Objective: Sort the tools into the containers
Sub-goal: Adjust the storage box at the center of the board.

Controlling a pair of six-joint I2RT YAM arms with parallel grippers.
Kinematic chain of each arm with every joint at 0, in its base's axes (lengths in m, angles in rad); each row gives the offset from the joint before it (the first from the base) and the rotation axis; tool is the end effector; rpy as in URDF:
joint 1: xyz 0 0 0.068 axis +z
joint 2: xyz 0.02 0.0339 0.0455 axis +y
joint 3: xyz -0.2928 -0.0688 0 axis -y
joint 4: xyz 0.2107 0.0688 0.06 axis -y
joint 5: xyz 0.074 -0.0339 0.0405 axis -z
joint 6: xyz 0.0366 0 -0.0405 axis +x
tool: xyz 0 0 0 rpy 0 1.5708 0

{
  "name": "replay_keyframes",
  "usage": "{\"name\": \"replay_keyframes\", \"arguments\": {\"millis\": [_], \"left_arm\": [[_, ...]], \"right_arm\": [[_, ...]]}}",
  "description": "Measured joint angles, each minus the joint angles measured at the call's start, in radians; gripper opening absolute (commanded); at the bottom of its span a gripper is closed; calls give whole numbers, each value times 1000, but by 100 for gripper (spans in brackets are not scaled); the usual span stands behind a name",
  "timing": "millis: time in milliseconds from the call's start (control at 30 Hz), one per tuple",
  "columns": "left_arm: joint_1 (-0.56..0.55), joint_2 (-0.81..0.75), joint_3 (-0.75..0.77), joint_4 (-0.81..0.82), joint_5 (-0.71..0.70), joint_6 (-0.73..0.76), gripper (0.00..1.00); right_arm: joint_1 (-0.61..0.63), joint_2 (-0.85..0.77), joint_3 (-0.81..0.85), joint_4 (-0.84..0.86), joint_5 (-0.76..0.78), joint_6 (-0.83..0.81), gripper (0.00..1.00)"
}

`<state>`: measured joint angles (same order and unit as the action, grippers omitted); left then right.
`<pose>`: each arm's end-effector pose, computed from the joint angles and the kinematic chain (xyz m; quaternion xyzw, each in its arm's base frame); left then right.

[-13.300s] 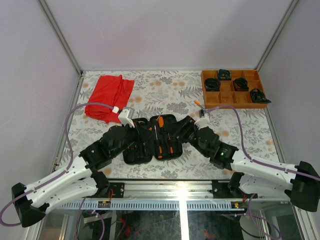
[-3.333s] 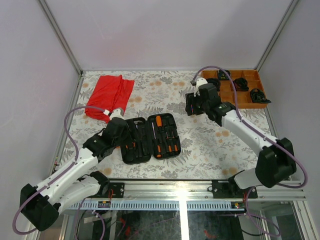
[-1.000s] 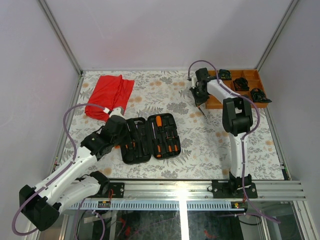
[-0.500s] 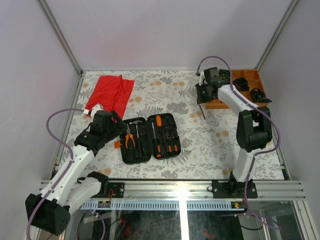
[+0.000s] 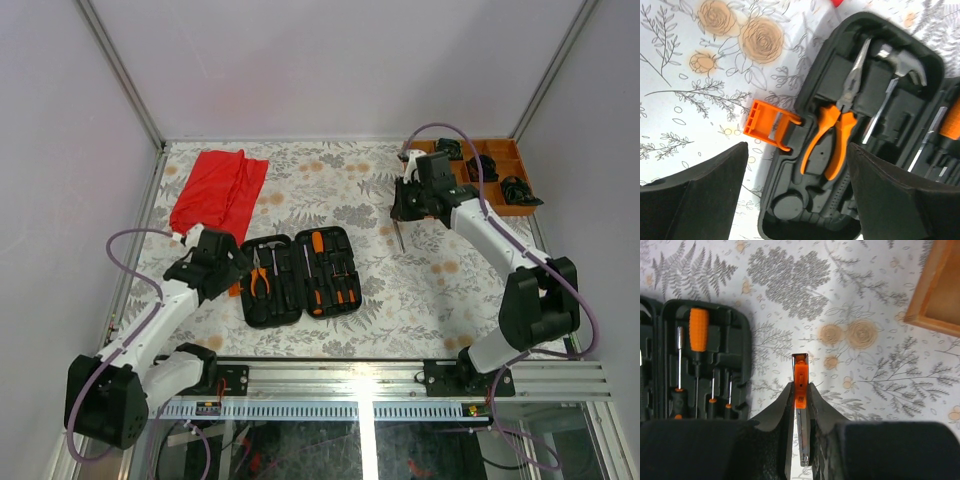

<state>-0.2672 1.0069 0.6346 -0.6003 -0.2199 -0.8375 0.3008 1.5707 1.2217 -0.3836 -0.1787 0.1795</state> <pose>0.1404 -0.0302 0.2495 -0.2982 0.9024 -0.0644 0.3043 0.3040 0.1011 0.3171 -0.0914 0.9059 0.1756 0.3743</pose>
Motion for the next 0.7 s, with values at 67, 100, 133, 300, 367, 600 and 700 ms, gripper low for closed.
{"name": "replay_keyframes", "arguments": {"millis": [67, 100, 133, 300, 367, 600, 700], "left_arm": [[0, 14, -29, 14, 9, 1, 77], [0, 19, -45, 24, 18, 2, 77], [0, 24, -57, 31, 26, 3, 76], [0, 81, -104, 101, 105, 24, 70], [0, 108, -113, 141, 149, 31, 67], [-2, 98, -165, 246, 254, 40, 61], [-37, 77, -187, 274, 269, 26, 61]], "right_arm": [[24, -15, -16, 4, 0, 6, 0], [35, -23, -24, 5, -1, 9, 0], [48, -30, -34, 6, -2, 13, 0], [91, -69, -81, 26, -17, 39, 0], [104, -84, -95, 32, -23, 52, 0], [145, -122, -122, 57, -24, 84, 0], [151, -133, -134, 61, -24, 92, 0]]}}
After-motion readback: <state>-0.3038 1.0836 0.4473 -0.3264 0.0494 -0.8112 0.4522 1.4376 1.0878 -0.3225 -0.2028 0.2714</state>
